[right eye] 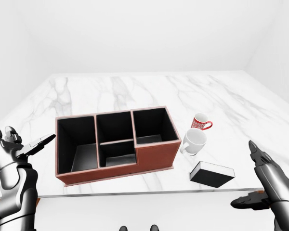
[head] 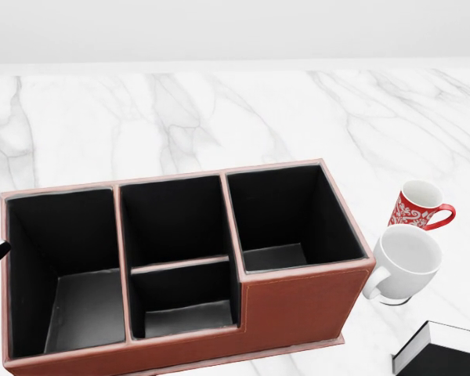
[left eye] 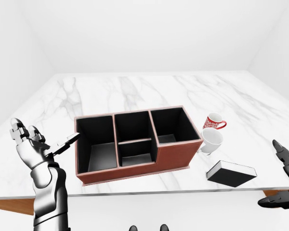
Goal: Pick up the book and place it in the right compartment of the caddy.
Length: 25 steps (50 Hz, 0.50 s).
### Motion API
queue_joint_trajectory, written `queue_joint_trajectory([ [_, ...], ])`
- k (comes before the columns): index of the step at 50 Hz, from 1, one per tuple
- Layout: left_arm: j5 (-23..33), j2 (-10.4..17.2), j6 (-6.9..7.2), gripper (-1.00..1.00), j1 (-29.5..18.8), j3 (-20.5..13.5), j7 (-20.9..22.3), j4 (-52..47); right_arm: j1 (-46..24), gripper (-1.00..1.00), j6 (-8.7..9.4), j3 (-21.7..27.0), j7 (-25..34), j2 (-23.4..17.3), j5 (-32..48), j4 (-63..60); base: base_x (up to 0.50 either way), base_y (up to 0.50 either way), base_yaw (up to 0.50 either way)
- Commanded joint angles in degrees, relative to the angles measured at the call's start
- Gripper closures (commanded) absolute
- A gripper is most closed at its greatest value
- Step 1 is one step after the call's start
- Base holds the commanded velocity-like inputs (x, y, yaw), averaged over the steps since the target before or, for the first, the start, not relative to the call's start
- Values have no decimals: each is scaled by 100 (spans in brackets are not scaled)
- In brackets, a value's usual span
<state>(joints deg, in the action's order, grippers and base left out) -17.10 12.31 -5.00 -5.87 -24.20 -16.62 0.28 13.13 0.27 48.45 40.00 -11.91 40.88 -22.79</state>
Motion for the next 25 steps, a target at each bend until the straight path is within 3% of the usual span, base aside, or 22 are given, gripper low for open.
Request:
queue_joint_trajectory([
  [1, -9, 17, 0, -100, -16, 7, 2, 82, 83, -100, -117, -245, 0, 88, 455, 470, 0, 0, 0],
  [8, 4, 10, 0, -100, -7, 17, 3, 85, 45, -100, -101, -363, -111, -13, 508, 743, 0, 0, 0],
  [11, 3, 5, 0, -100, 4, 13, 6, 80, -62, -100, 19, -472, -222, -48, 495, 689, 0, 0, 0],
  [12, 6, 2, 0, -100, 4, 17, 8, 85, -94, -100, 135, -469, -122, -88, 486, 578, 0, 0, 0],
  [13, 13, 1, 0, -100, 6, 22, 4, 75, -93, -100, 148, -479, -149, -89, 497, 576, 0, 0, 0],
  [14, 12, 0, 0, -100, 6, 21, 1, 67, -77, -100, 50, -524, -312, -76, 508, 745, 0, 0, 0],
  [15, 15, -1, 0, -100, 7, 21, -3, 60, -101, -100, 174, -505, -181, -114, 496, 597, 0, 0, 0],
  [18, 31, -12, 0, -100, 15, 31, -4, 51, -207, -100, 324, -588, -248, -147, 545, 575, 0, 0, 0],
  [25, 17, -1, 0, -100, -12, 25, 8, 106, -377, -100, 426, -930, -574, -235, 669, 846, 0, 0, 0],
])
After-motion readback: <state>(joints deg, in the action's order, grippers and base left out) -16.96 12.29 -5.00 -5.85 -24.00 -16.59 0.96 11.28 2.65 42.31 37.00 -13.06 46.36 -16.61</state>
